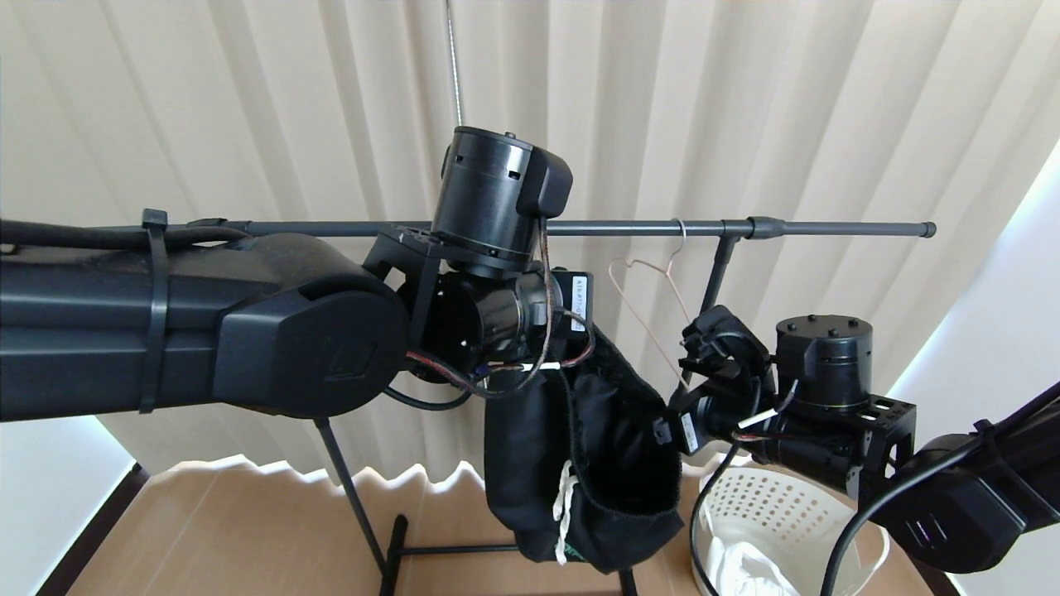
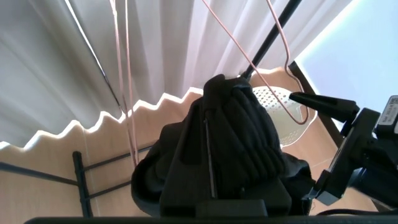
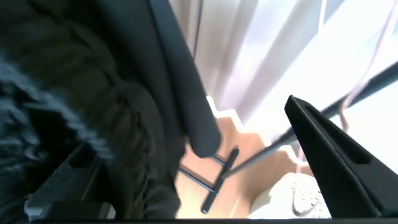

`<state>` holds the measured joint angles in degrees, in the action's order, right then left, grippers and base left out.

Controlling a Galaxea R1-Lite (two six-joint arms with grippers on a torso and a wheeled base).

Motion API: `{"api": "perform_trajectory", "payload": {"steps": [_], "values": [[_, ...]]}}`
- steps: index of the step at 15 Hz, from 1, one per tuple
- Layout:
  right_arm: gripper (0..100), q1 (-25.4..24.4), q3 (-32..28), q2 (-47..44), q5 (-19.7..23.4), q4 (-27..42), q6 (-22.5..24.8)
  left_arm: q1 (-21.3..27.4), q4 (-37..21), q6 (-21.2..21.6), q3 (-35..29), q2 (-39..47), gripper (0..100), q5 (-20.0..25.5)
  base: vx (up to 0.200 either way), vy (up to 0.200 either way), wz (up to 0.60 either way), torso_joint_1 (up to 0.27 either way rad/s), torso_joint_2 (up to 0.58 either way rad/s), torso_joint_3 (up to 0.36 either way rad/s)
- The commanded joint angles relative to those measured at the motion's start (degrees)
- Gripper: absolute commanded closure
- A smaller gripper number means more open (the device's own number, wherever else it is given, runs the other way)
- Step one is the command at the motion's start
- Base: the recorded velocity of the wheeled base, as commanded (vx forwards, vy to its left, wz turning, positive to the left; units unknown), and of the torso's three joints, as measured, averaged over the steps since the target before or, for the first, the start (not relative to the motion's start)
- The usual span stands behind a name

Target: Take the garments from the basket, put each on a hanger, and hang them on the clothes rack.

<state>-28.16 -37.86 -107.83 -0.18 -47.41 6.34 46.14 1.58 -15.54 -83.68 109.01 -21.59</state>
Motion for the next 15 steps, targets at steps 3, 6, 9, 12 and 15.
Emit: {"api": "perform_trajectory", "payload": {"steps": [3, 6, 9, 12, 15], "values": [[0, 1.5, 2.7, 1.0, 0.0, -0.5, 3.7, -0.8, 0.1, 0.0, 0.2, 0.1, 100, -0.1, 0.0, 0.0, 0.0, 0.0, 0.0, 0.0], [0, 1.7, 3.7, 1.6, 0.0, -0.5, 5.3, -1.1, 0.1, 0.0, 0.4, 0.0, 100, 0.0, 0.0, 0.0, 0.0, 0.0, 0.0, 0.0], [0, 1.7, 3.2, 1.4, 0.0, -0.7, 5.2, -1.1, 0.1, 0.0, 0.8, 0.0, 100, 0.0, 0.0, 0.0, 0.0, 0.0, 0.0, 0.0], [100, 3.2, 3.1, 1.7, -0.1, -0.7, 5.4, -1.2, 0.1, 0.0, 1.4, 0.0, 100, 0.1, 0.0, 0.0, 0.0, 0.0, 0.0, 0.0], [100, 4.9, 1.7, 1.7, -1.4, -0.7, 5.4, -1.7, 0.0, 0.0, 2.4, 0.0, 100, 0.3, 0.0, 0.0, 0.0, 0.0, 0.0, 0.0]]}}
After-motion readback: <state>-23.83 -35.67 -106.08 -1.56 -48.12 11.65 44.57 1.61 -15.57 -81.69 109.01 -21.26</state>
